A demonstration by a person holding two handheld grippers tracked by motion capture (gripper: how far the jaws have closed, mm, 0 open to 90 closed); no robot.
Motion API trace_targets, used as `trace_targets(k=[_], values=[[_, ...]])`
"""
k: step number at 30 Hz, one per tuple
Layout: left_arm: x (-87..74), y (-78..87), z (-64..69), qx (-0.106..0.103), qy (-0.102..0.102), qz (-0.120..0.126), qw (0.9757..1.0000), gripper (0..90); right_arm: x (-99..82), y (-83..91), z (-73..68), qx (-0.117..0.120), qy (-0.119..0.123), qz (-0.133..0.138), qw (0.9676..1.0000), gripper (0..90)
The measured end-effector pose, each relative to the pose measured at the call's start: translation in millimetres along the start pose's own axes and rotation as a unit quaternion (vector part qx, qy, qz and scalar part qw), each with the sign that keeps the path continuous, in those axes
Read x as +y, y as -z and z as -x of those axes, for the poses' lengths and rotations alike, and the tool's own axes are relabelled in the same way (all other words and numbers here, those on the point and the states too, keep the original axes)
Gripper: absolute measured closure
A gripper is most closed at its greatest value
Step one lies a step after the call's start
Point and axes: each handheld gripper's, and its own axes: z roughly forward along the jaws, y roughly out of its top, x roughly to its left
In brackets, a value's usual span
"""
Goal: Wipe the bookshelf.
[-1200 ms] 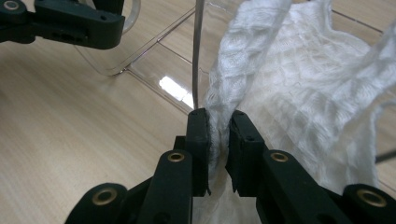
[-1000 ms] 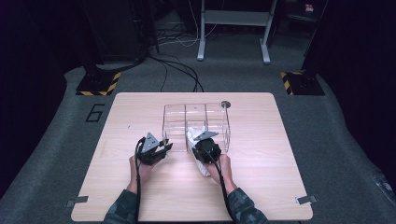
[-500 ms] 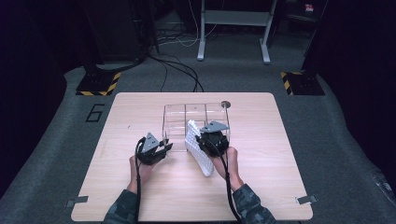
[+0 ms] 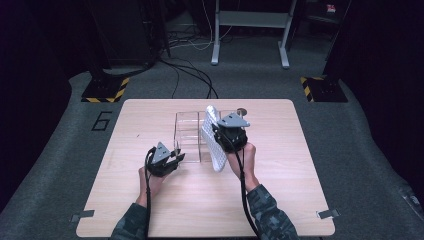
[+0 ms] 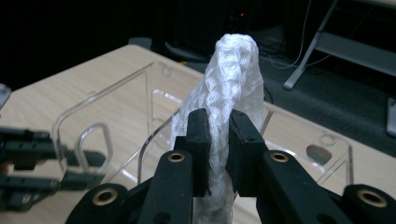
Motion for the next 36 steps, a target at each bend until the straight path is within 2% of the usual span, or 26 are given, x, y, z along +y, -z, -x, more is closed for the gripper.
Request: trace_targets(k=[3, 6, 9, 12, 14, 15, 19, 22, 28, 30, 36], values=[[-0.2, -0.2, 0.5, -0.001, 0.004, 0.0, 1.0, 70.2, 7.8, -3.3, 1.8, -0.018, -0.002, 0.018, 0.9997, 79.7], [-0.2, -0.2, 0.5, -0.001, 0.003, 0.0, 1.0, 70.2, 13.3, -10.5, 3.7, -0.037, -0.001, 0.022, 0.9991, 79.8], [-0.2, -0.2, 0.5, -0.002, 0.004, 0.0, 1.0, 70.2, 15.9, -23.9, 4.4, -0.05, 0.003, 0.01, 0.9987, 79.9], [-0.2, -0.1, 0.4, -0.002, 0.004, -0.001, 1.0, 70.2, 14.5, -38.4, 3.1, -0.063, 0.025, -0.017, 0.9976, 79.8], [0.0, -0.2, -0.4, 0.002, -0.001, 0.001, 1.0, 70.1, 11.2, -48.3, 2.8, -0.06, 0.036, -0.041, 0.9967, 79.7], [0.0, -0.2, -0.2, 0.002, -0.001, 0.001, 1.0, 70.1, 8.8, -52.7, 1.3, -0.059, 0.026, -0.05, 0.9967, 79.8], [0.0, -0.1, -0.2, 0.001, -0.001, 0.0, 1.0, 70.1, 0.6, -63.9, -0.9, -0.041, 0.033, -0.08, 0.9954, 79.8], [0.0, -0.1, 0.0, 0.001, 0.0, -0.001, 1.0, 70.2, -5.5, -67.4, -5.0, -0.03, 0.027, -0.097, 0.9945, 79.8], [0.0, -0.2, -0.4, 0.002, -0.001, 0.001, 1.0, 70.2, -16.1, -67.6, -12.7, -0.006, 0.043, -0.121, 0.9917, 79.9], [-0.1, -0.2, 0.0, 0.001, 0.0, -0.001, 1.0, 70.2, -19.6, -66.8, -16.7, -0.003, 0.039, -0.125, 0.9914, 80.0], [-0.1, -0.1, -0.1, 0.0, 0.001, -0.001, 1.0, 70.2, -31.4, -61.8, -23.5, 0.011, 0.053, -0.134, 0.9896, 80.3]])
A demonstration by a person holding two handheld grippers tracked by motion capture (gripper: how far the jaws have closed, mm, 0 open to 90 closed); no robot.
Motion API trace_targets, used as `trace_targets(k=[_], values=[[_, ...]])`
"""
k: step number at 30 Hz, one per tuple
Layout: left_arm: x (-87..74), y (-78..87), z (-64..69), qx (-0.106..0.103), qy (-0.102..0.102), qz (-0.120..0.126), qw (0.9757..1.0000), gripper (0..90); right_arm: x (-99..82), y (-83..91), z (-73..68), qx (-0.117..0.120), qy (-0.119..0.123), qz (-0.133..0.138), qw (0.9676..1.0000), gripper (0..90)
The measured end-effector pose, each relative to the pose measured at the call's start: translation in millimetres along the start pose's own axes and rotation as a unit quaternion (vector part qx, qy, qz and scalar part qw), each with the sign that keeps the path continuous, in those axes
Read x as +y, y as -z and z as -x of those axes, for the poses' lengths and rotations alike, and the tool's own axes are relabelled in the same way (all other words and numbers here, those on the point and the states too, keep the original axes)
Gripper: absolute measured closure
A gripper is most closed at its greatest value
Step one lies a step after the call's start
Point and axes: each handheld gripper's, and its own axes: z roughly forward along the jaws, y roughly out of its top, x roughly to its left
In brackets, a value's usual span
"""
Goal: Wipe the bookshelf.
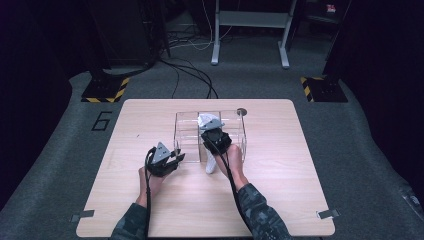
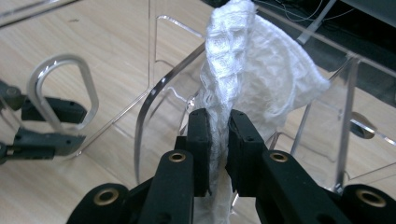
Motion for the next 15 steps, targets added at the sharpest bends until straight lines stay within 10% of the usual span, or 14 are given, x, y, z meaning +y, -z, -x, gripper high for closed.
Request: trace_targets(k=[15], values=[[-0.5, -0.8, 0.9, 0.0, 0.006, 0.003, 1.0, 70.2, -32.1, 0.7, -9.8, 0.025, -0.004, -0.008, 0.9996, 80.5]])
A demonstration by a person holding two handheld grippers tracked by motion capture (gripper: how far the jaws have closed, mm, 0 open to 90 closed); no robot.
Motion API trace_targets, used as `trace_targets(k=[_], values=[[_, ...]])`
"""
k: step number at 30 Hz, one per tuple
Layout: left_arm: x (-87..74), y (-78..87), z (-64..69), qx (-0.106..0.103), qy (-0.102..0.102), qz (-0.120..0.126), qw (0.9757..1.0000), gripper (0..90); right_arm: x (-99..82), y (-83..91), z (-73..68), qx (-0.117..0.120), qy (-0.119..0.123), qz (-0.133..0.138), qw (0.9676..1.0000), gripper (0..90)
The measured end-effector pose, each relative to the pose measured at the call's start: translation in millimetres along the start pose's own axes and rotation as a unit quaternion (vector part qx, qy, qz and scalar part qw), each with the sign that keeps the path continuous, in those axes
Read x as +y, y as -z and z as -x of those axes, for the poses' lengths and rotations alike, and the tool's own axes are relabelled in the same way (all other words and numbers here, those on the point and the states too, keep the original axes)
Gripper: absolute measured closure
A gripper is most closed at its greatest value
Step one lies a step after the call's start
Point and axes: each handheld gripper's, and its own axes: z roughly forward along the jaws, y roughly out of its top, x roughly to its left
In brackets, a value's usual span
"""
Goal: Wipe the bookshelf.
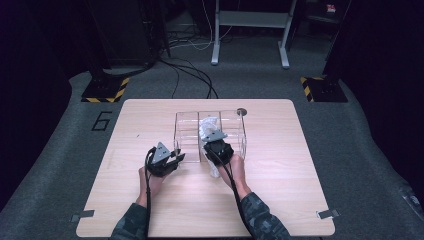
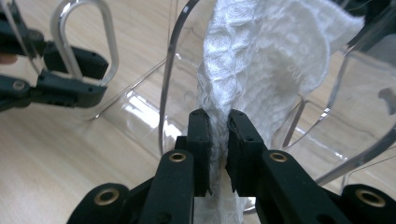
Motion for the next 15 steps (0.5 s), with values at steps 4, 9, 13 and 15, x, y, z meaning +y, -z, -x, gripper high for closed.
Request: trace_targets(k=[4, 9, 13, 15], values=[[0.1, 0.2, -0.1, -0.002, 0.0, -0.002, 1.0, 70.2, -7.1, -1.5, -3.0, 0.008, 0.002, -0.005, 1.0, 81.0], [0.0, 0.1, -0.1, -0.002, 0.0, -0.002, 1.0, 70.1, -14.4, -2.5, -4.1, 0.027, 0.004, -0.015, 0.9995, 81.2], [0.0, 0.1, -0.1, -0.002, 0.0, -0.003, 1.0, 70.2, -21.7, -2.3, -5.8, 0.037, -0.005, -0.018, 0.9992, 81.2], [0.0, 0.1, -0.1, -0.002, 0.0, -0.003, 1.0, 70.2, -24.9, -0.5, -5.4, 0.043, -0.003, -0.017, 0.9989, 81.2]])
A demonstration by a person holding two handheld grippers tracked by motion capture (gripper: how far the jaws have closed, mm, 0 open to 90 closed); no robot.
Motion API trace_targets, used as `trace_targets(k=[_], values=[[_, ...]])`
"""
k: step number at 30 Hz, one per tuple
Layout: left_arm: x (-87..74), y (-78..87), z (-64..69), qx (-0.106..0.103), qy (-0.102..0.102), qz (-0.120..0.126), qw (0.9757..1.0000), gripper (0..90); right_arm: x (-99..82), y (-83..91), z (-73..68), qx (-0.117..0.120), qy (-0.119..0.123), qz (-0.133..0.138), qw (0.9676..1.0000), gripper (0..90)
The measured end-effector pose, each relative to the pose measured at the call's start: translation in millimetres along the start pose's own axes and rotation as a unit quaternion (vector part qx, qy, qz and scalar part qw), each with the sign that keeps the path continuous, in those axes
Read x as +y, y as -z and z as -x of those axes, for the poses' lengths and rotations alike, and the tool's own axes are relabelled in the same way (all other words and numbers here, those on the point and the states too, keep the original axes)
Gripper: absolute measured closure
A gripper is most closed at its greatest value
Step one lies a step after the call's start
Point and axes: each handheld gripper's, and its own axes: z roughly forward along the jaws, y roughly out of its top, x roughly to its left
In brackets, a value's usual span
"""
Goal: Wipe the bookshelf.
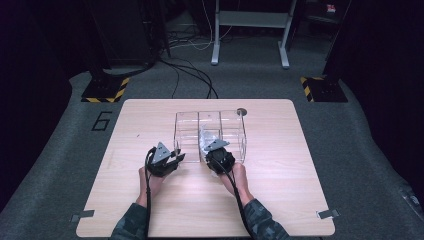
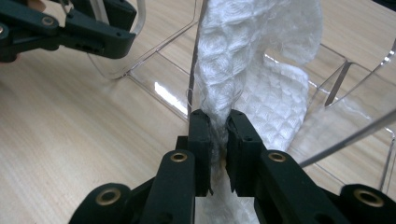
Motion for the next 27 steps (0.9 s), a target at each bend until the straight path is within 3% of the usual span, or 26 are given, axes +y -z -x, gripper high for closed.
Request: trace_targets(k=[8, 9, 10, 15, 22, 27], values=[[-0.1, -0.2, 0.2, 0.0, 0.0, 0.0, 1.0, 70.2, -8.9, 15.3, 5.6, 0.008, -0.014, 0.01, 0.9998, 81.2], [-0.1, -0.2, 0.2, 0.0, 0.0, -0.001, 1.0, 70.1, -9.4, 16.8, 4.8, 0.005, -0.028, 0.014, 0.9995, 81.3], [-0.1, -0.1, 0.2, 0.0, 0.0, -0.001, 1.0, 70.1, -9.8, 19.6, 7.7, 0.003, -0.021, 0.019, 0.9996, 81.3], [-0.1, -0.2, 0.3, 0.0, 0.0, -0.001, 1.0, 70.1, -10.2, 31.4, 13.9, 0.002, -0.031, 0.035, 0.9989, 81.4], [-0.2, -0.7, 0.5, 0.004, -0.001, 0.001, 1.0, 70.2, -2.2, 49.2, 19.0, -0.005, -0.045, 0.068, 0.9967, 81.6], [-0.2, -0.7, 0.5, 0.004, -0.001, 0.001, 1.0, 70.1, 10.6, 60.2, 21.3, -0.011, -0.041, 0.089, 0.9952, 81.6]])
